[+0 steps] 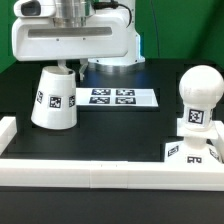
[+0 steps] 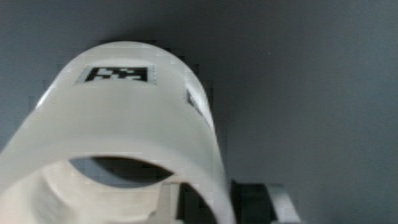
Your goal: Assemble lamp
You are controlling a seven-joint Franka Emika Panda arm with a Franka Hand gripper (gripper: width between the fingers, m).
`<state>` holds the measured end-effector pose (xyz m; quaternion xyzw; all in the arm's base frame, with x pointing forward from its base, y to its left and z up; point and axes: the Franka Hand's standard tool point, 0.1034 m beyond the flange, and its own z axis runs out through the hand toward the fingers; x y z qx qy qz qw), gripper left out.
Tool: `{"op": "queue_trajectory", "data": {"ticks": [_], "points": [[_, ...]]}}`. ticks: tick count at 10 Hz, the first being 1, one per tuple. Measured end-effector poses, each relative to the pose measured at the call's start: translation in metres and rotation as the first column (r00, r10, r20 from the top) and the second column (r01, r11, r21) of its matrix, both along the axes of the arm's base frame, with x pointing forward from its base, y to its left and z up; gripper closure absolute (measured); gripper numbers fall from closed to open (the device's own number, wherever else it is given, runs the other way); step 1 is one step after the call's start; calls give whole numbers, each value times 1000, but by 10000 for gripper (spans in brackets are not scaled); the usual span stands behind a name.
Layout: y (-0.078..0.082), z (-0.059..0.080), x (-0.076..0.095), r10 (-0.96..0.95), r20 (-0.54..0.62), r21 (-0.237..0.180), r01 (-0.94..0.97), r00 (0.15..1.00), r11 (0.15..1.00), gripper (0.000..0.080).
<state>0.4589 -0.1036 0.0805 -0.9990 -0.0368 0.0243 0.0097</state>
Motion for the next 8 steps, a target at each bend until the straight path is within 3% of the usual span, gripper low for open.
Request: {"op": "queue_trajectory", "data": {"ticks": [1, 2, 4, 6, 7, 8], "points": [[17, 1, 3, -28, -7, 12, 28, 1000, 1000, 755], [42, 9, 9, -53, -26, 54, 55, 998, 997, 755], [80, 51, 35, -81, -33, 140, 85, 996, 986, 755], [95, 94, 67, -114, -15, 192, 115, 993, 975, 755], [102, 124, 93, -147, 3, 221, 143, 989, 965, 755], [104, 142, 113, -187, 7, 235, 180, 982, 955, 755]]}}
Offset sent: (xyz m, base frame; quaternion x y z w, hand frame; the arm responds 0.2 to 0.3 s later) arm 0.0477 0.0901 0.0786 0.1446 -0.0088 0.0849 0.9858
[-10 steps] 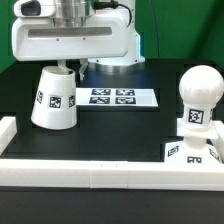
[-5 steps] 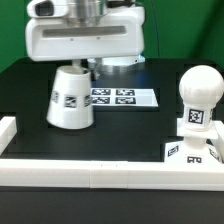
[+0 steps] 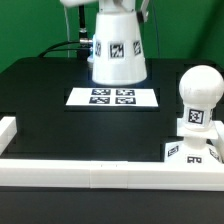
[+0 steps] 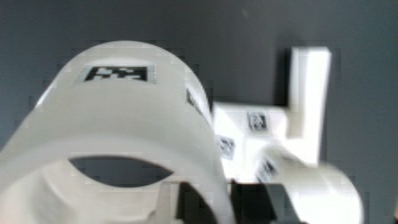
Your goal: Assemble lamp
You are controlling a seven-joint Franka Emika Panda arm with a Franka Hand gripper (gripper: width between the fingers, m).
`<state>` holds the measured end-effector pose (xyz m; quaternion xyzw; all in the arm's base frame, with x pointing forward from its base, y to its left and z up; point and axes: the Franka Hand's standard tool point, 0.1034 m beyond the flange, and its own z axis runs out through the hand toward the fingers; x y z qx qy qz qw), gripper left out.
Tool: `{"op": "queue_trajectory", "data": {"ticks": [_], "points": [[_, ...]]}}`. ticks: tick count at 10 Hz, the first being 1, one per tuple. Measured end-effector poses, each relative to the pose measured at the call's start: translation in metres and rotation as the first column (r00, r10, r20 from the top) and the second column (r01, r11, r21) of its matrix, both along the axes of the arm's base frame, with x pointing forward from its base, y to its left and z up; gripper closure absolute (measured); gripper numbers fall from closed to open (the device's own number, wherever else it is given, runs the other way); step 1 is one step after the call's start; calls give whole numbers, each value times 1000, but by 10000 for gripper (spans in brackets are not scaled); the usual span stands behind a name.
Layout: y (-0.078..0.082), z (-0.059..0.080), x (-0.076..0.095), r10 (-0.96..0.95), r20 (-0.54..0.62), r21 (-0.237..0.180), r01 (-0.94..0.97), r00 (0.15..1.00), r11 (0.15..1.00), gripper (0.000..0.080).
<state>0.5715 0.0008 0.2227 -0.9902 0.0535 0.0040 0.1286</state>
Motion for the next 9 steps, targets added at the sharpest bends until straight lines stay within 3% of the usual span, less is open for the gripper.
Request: {"op": "queue_trajectory", "data": {"ticks": [1, 3, 6, 7, 9], "points": [[1, 13, 21, -22, 9, 5, 21, 1000, 1000, 755], [0, 5, 17, -11, 9, 1, 11, 1000, 1000, 755], [2, 5, 17, -13, 8, 3, 13, 1000, 1000, 755], [12, 8, 18, -15, 10, 13, 15, 1000, 1000, 755], [51, 21, 36, -96, 2, 26, 96, 995, 995, 755]]}}
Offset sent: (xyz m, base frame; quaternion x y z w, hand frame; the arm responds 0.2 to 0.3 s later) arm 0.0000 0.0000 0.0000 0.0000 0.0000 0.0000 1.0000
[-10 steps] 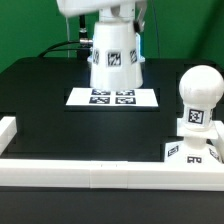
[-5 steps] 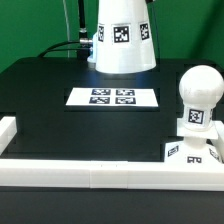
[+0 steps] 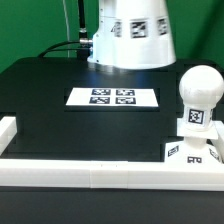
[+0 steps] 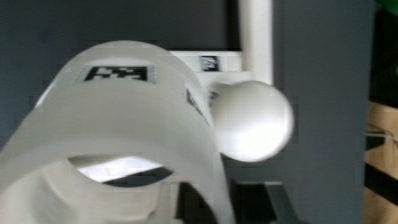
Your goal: Assemble lamp
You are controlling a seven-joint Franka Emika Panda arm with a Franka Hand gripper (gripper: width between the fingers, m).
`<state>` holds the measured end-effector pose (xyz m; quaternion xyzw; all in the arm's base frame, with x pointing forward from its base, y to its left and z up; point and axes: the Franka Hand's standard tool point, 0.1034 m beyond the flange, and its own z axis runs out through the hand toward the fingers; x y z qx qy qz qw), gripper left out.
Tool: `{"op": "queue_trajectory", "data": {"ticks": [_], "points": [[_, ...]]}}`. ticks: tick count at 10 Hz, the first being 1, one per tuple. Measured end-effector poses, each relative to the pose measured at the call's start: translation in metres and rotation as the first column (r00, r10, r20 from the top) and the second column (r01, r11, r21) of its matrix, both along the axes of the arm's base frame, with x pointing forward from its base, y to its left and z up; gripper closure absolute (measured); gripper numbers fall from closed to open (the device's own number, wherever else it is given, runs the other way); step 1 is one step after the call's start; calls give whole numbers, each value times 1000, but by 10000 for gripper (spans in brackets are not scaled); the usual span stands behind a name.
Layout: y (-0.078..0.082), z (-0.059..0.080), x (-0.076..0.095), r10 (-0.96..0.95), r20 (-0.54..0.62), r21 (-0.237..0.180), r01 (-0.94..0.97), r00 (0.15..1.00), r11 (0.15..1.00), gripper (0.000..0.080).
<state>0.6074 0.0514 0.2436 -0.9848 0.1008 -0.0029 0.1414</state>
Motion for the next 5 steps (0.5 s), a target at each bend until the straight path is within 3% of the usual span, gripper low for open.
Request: {"op": "queue_trajectory", "data": {"ticks": [2, 3, 5], "points": [[27, 12, 24, -64, 4, 14, 64, 998, 998, 755], [37, 8, 30, -80, -2, 16, 80, 997, 997, 755], [49, -12, 32, -79, -25, 11, 79, 997, 997, 755]]}}
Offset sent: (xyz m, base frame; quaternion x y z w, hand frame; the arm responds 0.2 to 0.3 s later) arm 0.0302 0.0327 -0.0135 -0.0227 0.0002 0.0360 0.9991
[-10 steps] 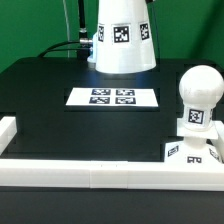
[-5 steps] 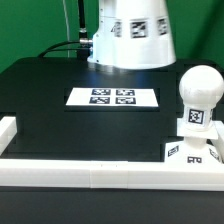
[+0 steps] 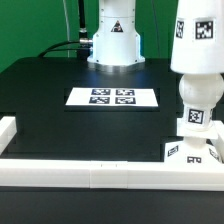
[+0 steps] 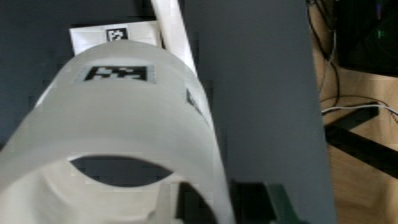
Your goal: Assemble lamp
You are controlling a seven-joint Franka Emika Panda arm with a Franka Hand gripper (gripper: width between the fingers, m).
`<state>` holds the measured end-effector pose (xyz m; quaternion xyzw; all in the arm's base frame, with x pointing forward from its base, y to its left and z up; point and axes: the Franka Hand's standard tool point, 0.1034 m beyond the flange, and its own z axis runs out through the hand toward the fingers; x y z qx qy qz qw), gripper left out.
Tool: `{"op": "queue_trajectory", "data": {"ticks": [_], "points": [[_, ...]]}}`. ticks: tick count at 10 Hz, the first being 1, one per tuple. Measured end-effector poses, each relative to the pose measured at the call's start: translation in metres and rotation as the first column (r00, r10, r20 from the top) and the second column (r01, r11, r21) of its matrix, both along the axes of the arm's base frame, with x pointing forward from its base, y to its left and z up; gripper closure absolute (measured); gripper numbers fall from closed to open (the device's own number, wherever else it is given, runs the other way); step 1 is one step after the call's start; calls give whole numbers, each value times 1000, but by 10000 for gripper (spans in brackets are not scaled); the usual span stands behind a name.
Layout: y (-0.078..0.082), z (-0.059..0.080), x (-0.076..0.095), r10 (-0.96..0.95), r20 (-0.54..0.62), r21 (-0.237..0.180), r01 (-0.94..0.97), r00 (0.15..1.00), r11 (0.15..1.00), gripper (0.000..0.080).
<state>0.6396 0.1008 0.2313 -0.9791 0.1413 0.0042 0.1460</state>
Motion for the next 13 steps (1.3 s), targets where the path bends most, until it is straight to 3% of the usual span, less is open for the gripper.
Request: {"op": "queue_trajectory", "data": {"ticks": [7, 11, 12, 13], "points": [[-5, -59, -14, 11, -77, -19, -13, 997, 1000, 755], [-6, -62, -14, 12, -81, -19, -13, 997, 1000, 755], [-8, -62, -14, 12, -80, -19, -14, 997, 1000, 690], [-11, -61, -15, 14, -83, -18, -16, 996, 1000, 690]]}}
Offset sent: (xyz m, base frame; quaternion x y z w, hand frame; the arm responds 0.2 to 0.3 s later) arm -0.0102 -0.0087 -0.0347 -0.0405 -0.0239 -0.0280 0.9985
